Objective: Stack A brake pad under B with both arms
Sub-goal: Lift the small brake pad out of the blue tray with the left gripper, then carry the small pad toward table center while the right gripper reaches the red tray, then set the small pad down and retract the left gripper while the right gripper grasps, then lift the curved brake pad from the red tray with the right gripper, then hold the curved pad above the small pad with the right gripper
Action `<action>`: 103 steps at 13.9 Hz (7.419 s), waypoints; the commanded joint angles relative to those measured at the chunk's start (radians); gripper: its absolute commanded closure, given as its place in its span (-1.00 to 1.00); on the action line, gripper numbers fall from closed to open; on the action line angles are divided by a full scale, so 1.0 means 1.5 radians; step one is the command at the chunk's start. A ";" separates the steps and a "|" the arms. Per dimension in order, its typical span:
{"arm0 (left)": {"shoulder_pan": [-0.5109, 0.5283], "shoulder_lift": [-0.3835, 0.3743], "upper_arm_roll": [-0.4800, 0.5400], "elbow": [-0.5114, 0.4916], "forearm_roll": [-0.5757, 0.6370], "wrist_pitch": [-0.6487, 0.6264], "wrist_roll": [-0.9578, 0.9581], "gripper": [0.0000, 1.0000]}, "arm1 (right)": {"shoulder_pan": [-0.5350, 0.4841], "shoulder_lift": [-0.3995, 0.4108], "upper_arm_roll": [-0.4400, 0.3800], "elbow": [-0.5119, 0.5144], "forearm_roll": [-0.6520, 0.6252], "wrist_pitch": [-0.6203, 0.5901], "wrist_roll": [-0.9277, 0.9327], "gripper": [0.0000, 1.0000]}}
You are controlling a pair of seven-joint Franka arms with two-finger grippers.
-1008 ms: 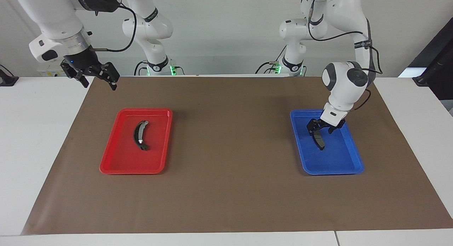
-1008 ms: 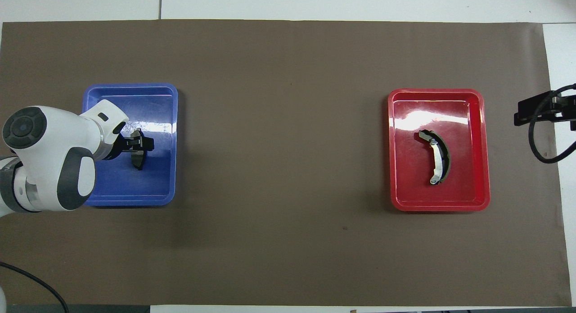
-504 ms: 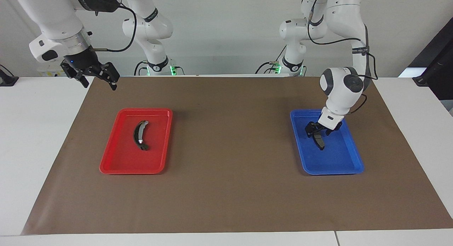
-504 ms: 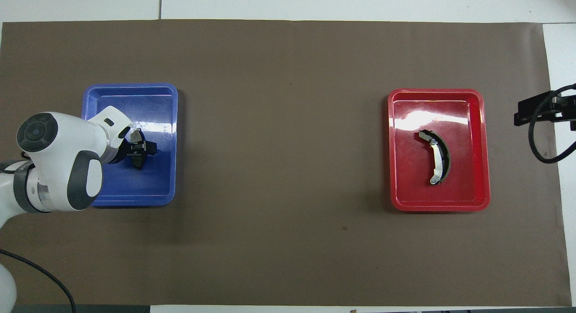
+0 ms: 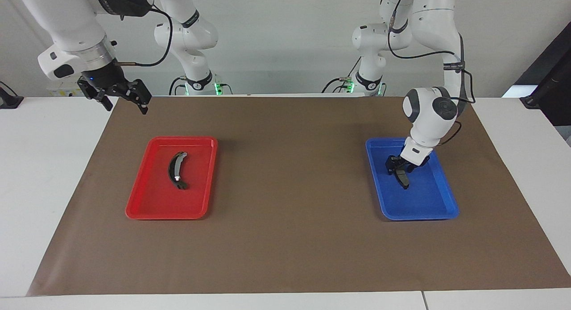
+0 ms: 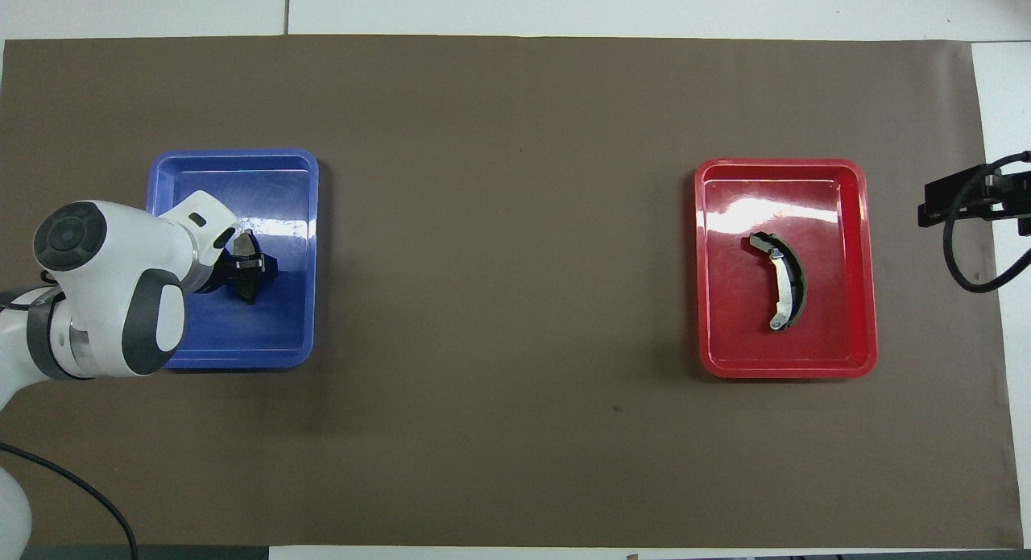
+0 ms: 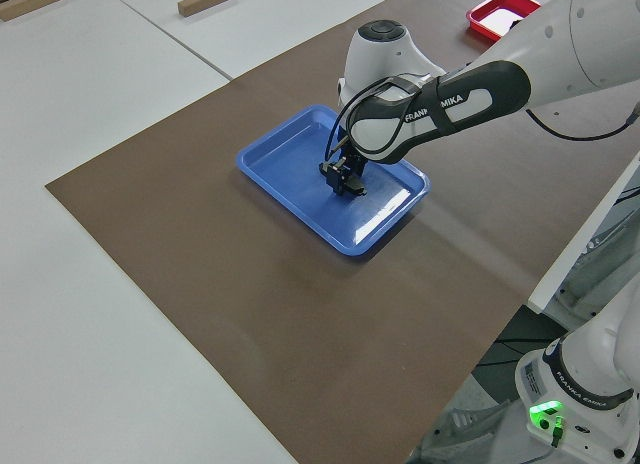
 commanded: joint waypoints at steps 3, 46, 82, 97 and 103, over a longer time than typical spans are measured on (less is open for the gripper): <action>0.002 -0.005 0.000 0.021 -0.006 -0.072 0.039 0.98 | -0.008 -0.013 0.006 -0.017 0.000 0.005 -0.009 -1.00; -0.229 0.020 0.006 0.257 -0.009 -0.256 -0.135 -0.99 | 0.002 0.063 0.003 -0.542 0.038 0.656 -0.156 -0.56; 0.016 -0.117 0.018 0.433 0.008 -0.626 0.104 -0.99 | 0.286 0.327 0.164 -0.083 -0.030 0.496 0.382 1.00; 0.018 -0.116 0.018 0.431 0.007 -0.594 0.099 -0.99 | 0.300 0.360 0.164 -0.093 -0.045 0.532 0.383 1.00; 0.019 -0.116 0.018 0.431 0.006 -0.595 0.099 -0.99 | 0.303 0.363 0.164 -0.105 -0.044 0.547 0.385 -0.88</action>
